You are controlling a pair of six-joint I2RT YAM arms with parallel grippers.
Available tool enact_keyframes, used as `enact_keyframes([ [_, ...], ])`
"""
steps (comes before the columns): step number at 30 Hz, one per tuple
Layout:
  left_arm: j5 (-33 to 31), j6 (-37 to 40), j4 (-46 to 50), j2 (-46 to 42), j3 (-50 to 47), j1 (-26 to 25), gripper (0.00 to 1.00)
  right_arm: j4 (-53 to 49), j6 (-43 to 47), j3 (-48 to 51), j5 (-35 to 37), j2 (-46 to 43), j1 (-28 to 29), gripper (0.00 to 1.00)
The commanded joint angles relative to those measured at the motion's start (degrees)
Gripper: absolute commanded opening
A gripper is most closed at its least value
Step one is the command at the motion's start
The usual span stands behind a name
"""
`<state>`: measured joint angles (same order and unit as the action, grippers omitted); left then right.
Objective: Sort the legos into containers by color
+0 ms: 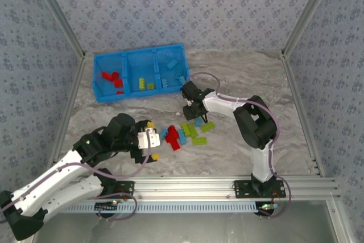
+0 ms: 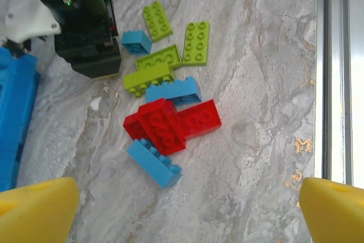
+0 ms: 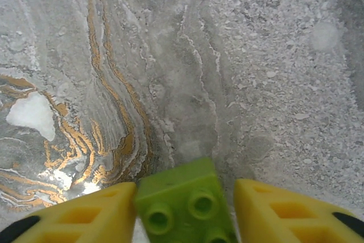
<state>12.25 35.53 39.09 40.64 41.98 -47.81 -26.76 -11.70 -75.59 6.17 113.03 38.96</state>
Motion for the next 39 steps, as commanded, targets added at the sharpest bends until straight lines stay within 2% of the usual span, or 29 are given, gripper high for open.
enact_keyframes([
  [1, 2.1, 3.3, -2.7, -2.1, -1.4, -0.5, 0.99, -0.7, -0.2, -1.3, -0.7, 0.8, -0.2, 0.42],
  [5, 0.7, 4.8, -3.7, -3.4, -2.7, -0.2, 0.99, -1.5, -0.3, -2.1, -0.8, -1.2, -0.4, 0.35],
  [9, -2.2, 4.3, -7.0, -4.2, -3.8, 0.9, 0.99, -1.8, 0.8, -4.6, 0.0, -7.6, 0.5, 0.28],
  [13, -8.4, -1.8, -14.1, -5.9, -4.9, 5.0, 0.99, 1.9, 4.5, -7.2, 0.1, -12.9, 4.6, 0.27],
  [16, -12.9, -8.1, -18.1, -6.6, -4.1, 9.4, 0.99, 8.3, 7.0, -9.4, -0.9, -12.5, 7.9, 0.27],
  [20, -15.5, -18.3, -20.6, -7.1, -2.4, 13.8, 0.99, 11.1, 7.8, -18.7, 0.6, -4.9, 9.9, 0.27],
  [25, -16.6, -19.1, -18.7, -6.5, -0.8, 15.6, 0.99, 14.2, 9.6, -32.5, 1.6, 9.0, 9.5, 0.27],
  [30, -16.9, -20.8, -15.9, -7.2, 1.3, 17.5, 0.99, 12.0, 9.7, -50.4, -0.7, 24.6, 9.1, 0.28],
  [34, -17.8, -22.5, -16.3, -8.9, 1.3, 19.5, 0.99, 10.3, 10.6, -61.4, -1.3, 33.3, 9.0, 0.28],
  [37, -17.7, -23.1, -17.3, -10.1, 0.5, 20.3, 0.99, 8.4, 11.1, -67.0, -1.6, 37.2, 9.2, 0.36],
  [39, -17.7, -23.2, -17.4, -10.1, 0.4, 20.3, 0.99, 8.1, 11.9, -68.2, -1.8, 37.7, 9.5, 0.45],
])
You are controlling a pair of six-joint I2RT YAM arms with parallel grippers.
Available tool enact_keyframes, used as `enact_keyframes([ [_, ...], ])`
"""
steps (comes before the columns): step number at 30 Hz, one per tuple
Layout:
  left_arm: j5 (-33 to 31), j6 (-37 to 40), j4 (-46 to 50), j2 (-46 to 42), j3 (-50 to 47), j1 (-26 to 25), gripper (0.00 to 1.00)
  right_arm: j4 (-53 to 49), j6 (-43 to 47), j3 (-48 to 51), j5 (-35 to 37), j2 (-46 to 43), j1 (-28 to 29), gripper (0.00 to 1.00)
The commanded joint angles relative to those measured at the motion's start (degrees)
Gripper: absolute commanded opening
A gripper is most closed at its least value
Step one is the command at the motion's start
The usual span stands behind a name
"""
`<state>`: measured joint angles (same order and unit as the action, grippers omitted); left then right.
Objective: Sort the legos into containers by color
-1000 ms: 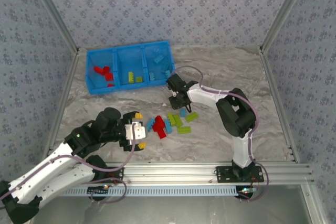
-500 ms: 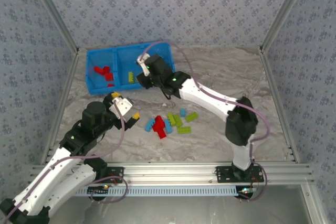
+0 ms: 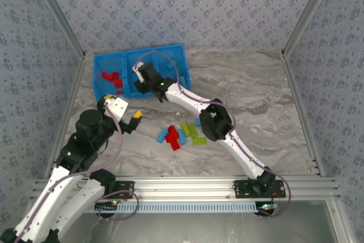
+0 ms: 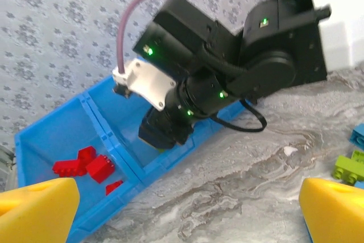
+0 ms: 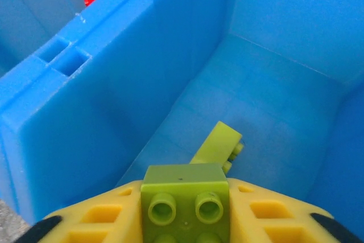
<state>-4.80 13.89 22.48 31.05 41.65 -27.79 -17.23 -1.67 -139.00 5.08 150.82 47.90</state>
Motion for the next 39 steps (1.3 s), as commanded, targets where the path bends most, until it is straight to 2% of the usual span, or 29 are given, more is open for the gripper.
enact_keyframes([
  [1, -0.7, -1.5, -0.9, -0.3, 0.8, 0.4, 0.99, -1.9, 2.0, -5.2, -0.4, -0.3, 0.8, 0.46],
  [6, -0.2, -1.9, -0.4, 1.1, 1.2, 1.1, 0.99, -5.4, 2.0, -5.6, -1.4, -2.8, 1.5, 0.52],
  [11, -1.3, -1.7, 0.0, 1.2, 1.2, 1.2, 0.99, -10.7, 0.5, -2.6, -0.7, -9.4, 1.5, 0.49],
  [14, -2.3, -1.3, -0.1, 1.2, 0.8, 1.2, 0.99, -9.3, -0.3, 10.1, -1.1, -20.1, 0.7, 0.49],
  [19, -2.9, -0.7, -1.2, 1.7, -0.2, 1.2, 0.99, -4.8, -0.9, 36.9, -5.7, -42.1, -2.1, 0.52],
  [22, 3.4, 0.0, -1.7, 2.9, -0.8, 1.2, 0.99, -6.5, 1.3, 49.3, -7.0, -54.8, -2.4, 0.54],
  [26, 20.1, 2.0, 2.6, 8.2, 3.1, 0.8, 0.99, -12.6, 1.2, 62.0, -8.4, -70.7, -2.3, 0.58],
  [27, 23.4, 2.1, 4.2, 10.2, 4.8, 0.0, 0.99, -14.6, 0.3, 65.6, -8.4, -75.4, -2.3, 0.59],
  [29, 25.3, 1.2, 6.5, 13.8, 7.5, -3.4, 0.98, -18.0, -2.3, 71.2, -8.5, -83.3, -2.2, 0.63],
  [31, 23.0, 0.3, 8.4, 17.8, 9.7, -9.7, 0.98, -21.8, -6.1, 77.2, -8.4, -91.6, -2.2, 0.69],
  [34, 15.7, -2.9, 11.2, 25.7, 12.7, -17.7, 0.97, -25.6, -11.3, 82.2, -8.2, -100.1, -2.3, 0.74],
  [36, 13.9, -4.9, 13.7, 31.7, 14.6, -20.5, 0.97, -29.3, -13.4, 83.8, -8.4, -103.7, -2.4, 0.79],
  [39, 12.9, -8.7, 14.9, 39.6, 15.7, -21.1, 0.95, -34.2, -15.9, 84.4, -7.4, -106.3, -2.4, 0.83],
])
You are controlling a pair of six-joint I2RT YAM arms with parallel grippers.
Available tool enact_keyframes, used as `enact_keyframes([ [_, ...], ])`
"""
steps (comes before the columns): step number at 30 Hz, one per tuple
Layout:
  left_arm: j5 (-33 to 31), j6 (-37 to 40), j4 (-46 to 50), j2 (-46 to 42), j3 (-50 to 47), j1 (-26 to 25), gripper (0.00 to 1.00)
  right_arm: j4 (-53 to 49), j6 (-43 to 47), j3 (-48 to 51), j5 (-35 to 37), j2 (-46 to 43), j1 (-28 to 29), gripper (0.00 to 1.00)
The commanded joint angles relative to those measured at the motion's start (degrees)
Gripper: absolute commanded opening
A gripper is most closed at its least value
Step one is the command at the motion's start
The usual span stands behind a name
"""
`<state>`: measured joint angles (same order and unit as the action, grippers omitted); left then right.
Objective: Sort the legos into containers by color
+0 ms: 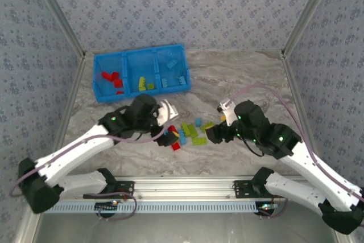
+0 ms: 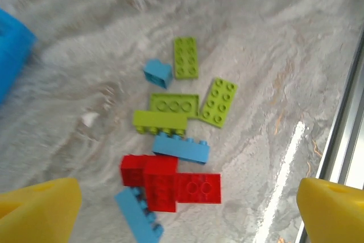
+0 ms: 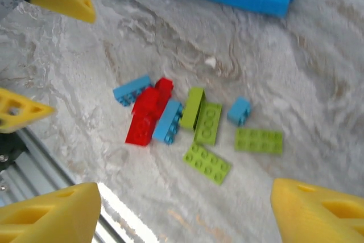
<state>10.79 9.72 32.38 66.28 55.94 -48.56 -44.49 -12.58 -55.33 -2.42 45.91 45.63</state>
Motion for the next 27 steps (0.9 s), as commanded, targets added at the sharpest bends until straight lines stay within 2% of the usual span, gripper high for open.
enact_keyframes([
  [1, -2.8, -4.9, 5.1, 6.6, 1.6, -0.3, 0.91, -7.9, -5.7, 1.0, 0.6, -2.0, -0.1, 0.85],
  [7, -1.5, -5.9, 6.1, 18.4, 5.5, -0.3, 0.87, -7.7, -6.2, 1.9, 2.1, -2.1, -0.3, 0.91],
  [14, -3.0, -5.4, 5.3, 26.9, 8.8, -0.1, 0.79, -6.9, -6.3, 1.5, 1.5, -0.8, -0.3, 0.93],
  [18, -6.0, -4.3, 5.0, 29.3, 9.1, 0.0, 0.69, -7.3, -6.7, 1.2, 1.7, -1.1, -0.3, 0.94],
  [23, -6.8, -3.7, 4.7, 30.2, 8.8, 0.0, 0.59, -7.2, -7.1, 1.3, 1.9, -1.3, -0.3, 0.94],
  [27, -8.0, -3.7, 4.7, 29.9, 8.2, 0.0, 0.43, -7.0, -7.3, 1.1, 2.3, -1.3, -0.4, 0.94],
])
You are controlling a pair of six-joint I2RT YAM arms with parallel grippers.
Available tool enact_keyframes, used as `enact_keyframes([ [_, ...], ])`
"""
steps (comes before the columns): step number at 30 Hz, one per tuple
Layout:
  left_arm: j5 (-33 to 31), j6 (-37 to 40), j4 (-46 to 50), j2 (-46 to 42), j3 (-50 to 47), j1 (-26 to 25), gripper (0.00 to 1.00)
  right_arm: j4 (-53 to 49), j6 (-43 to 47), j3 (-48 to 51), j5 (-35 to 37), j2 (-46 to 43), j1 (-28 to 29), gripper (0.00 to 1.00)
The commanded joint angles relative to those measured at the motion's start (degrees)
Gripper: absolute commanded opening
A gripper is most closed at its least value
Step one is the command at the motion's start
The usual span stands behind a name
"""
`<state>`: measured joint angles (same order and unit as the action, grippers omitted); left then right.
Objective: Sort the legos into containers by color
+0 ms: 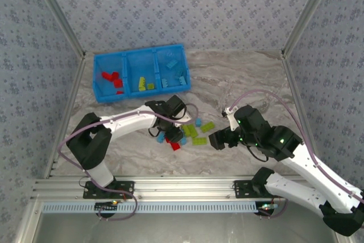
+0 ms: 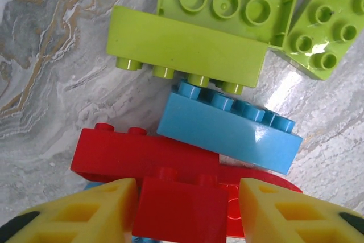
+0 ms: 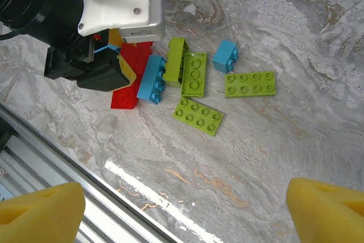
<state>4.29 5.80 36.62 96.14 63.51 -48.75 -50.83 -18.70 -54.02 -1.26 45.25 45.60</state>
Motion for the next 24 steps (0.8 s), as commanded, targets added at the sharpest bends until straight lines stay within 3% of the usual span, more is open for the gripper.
enact_keyframes([
  [1, -1.9, 0.2, 0.3, -0.2, 0.4, 0.2, 0.38, -0.6, -1.3, -0.3, 1.3, -0.6, -0.3, 0.94],
  [3, -2.4, 0.2, 0.2, -0.9, 0.0, 0.2, 0.32, -0.6, -1.4, -0.5, 1.3, -0.6, -0.3, 0.94],
  [11, -5.6, -3.0, -5.9, -12.1, -2.3, 2.0, 0.3, 4.5, -1.9, -0.6, -5.0, -1.3, 0.2, 0.94],
  [15, -12.6, -6.2, -13.0, -20.5, -3.8, 7.4, 0.28, 12.5, -3.5, 1.0, -7.1, -1.1, 1.3, 0.94],
  [17, -13.1, -7.7, -14.9, -23.0, -3.7, 11.7, 0.27, 13.7, -3.5, 0.7, -6.1, -0.4, 1.8, 0.94],
  [20, -9.8, -10.3, -16.5, -25.5, -3.4, 19.1, 0.23, 13.8, -3.3, 0.2, -4.1, 0.3, 2.5, 0.95],
  [24, 6.7, -10.0, -16.7, -27.0, -2.6, 23.4, 0.26, 16.1, -4.4, 1.3, -0.1, 1.1, 2.4, 0.98],
])
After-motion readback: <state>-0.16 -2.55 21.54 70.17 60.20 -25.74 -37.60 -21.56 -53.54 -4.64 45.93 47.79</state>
